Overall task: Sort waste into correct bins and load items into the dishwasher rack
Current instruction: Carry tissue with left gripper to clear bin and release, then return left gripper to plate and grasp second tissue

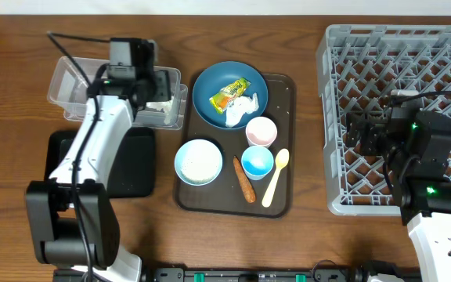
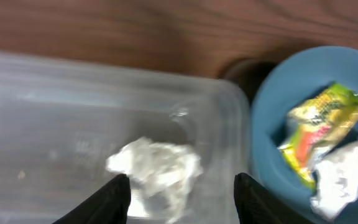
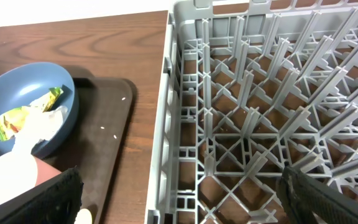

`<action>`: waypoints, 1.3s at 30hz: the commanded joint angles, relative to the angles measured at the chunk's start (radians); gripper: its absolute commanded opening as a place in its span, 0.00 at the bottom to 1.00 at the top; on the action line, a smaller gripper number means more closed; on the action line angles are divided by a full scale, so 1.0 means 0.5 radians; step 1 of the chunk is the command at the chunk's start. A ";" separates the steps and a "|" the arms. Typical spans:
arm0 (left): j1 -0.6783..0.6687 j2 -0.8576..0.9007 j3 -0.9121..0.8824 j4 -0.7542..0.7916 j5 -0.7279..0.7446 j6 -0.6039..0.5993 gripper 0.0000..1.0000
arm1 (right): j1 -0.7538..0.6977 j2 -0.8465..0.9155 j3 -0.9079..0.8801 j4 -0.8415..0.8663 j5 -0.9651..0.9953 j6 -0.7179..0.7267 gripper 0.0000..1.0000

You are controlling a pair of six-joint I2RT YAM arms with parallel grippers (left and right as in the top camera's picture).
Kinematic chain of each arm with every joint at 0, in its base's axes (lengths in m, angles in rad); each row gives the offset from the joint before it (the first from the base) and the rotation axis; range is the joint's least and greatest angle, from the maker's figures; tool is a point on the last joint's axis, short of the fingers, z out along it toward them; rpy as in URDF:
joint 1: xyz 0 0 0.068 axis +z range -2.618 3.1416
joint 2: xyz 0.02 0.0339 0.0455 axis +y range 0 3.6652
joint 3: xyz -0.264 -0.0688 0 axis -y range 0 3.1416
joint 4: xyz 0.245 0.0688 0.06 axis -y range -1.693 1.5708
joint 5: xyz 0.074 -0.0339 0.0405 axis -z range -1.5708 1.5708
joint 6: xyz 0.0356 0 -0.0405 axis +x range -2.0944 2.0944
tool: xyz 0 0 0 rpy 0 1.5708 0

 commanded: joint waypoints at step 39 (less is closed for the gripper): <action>-0.678 0.682 0.024 0.571 0.257 0.129 0.56 | 0.043 -0.005 0.043 -0.033 -0.018 0.027 0.99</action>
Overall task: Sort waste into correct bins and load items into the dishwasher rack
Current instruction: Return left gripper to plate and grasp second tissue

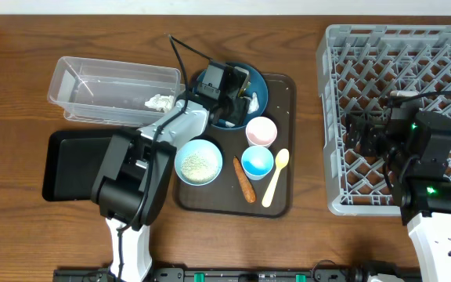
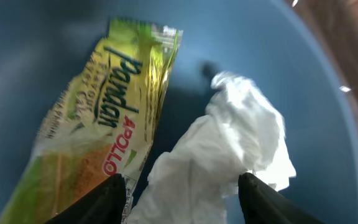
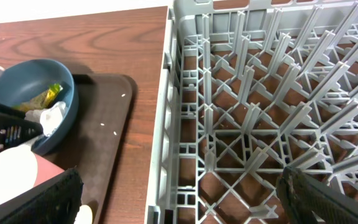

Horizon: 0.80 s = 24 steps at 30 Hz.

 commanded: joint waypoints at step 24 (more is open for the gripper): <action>0.240 -0.446 0.024 -0.089 0.024 0.027 0.13 | 0.043 -0.005 0.041 -0.002 -0.017 0.025 0.99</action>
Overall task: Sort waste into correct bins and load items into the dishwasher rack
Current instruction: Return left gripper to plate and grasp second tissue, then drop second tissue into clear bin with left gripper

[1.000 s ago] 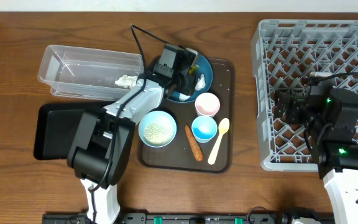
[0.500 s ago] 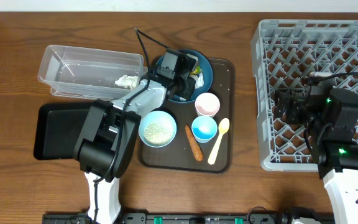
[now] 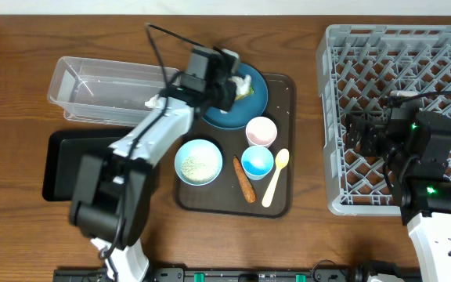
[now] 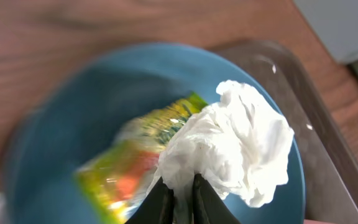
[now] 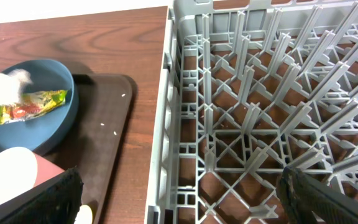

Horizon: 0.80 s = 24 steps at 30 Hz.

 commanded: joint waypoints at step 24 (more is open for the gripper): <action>0.758 -0.257 0.006 -0.499 -0.118 0.005 0.64 | 0.043 -0.005 0.041 -0.002 -0.017 0.025 0.99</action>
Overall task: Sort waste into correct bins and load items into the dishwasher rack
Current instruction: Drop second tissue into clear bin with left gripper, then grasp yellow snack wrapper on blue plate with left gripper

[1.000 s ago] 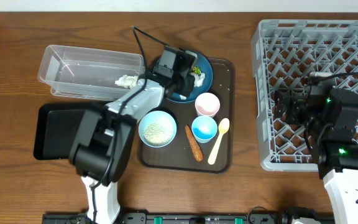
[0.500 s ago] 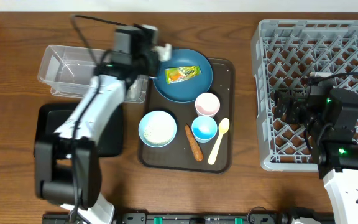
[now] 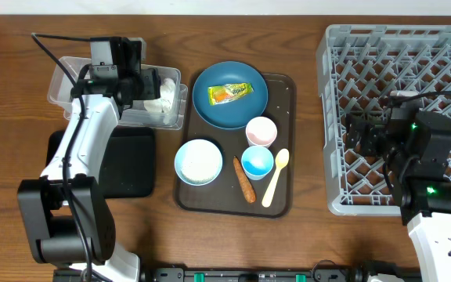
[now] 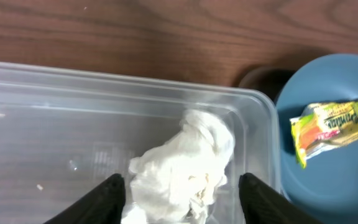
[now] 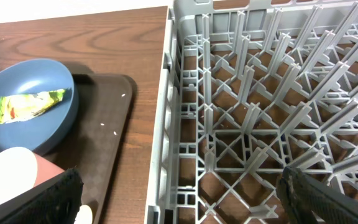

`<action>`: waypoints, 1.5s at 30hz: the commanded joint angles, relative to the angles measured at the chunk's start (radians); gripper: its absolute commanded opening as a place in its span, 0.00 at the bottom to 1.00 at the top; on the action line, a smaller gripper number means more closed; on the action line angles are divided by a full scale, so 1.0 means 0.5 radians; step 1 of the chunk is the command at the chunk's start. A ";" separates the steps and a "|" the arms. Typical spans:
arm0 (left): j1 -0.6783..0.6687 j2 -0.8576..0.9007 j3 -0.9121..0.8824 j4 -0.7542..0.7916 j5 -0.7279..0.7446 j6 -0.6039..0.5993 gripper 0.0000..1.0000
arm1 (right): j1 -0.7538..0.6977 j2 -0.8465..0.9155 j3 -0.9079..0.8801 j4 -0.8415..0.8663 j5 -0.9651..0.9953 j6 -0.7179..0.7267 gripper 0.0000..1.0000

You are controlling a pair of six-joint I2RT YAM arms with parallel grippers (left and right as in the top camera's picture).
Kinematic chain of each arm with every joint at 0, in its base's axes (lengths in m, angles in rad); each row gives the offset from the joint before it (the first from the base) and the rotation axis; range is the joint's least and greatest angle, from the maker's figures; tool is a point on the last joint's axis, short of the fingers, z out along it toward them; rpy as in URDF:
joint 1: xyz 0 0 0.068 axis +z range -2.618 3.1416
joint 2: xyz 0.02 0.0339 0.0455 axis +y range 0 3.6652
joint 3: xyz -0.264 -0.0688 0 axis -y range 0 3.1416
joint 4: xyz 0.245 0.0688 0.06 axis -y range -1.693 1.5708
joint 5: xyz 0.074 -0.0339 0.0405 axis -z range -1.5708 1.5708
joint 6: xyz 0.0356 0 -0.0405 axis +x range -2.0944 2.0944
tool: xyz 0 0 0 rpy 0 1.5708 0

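Note:
My left gripper hangs open over the right end of the clear plastic bin. Crumpled white tissue lies in the bin between its spread fingers, loose from them; the tissue also shows from above. A yellow-green snack wrapper lies alone on the blue plate; the left wrist view catches the wrapper too. My right gripper is open and empty over the left part of the grey dishwasher rack.
The brown tray carries the plate, a light blue bowl, a pink cup, a small blue cup, a carrot piece and a yellow spoon. A black bin lies below the clear one.
My left gripper was shut on the white tissue above the blue plate. It is now open over the clear bin, and the tissue lies in the bin. The right arm has not moved.
My left gripper was open over the clear bin, with one tissue lying there. Then it stood open around a second tissue beside the wrapper on the blue plate. Then it held that tissue above the plate. Now that tissue lies in the clear bin.

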 commanded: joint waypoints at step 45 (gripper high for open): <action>-0.852 0.571 0.007 0.644 -0.019 0.753 0.73 | 0.043 -0.005 0.041 -0.018 -0.016 0.025 0.99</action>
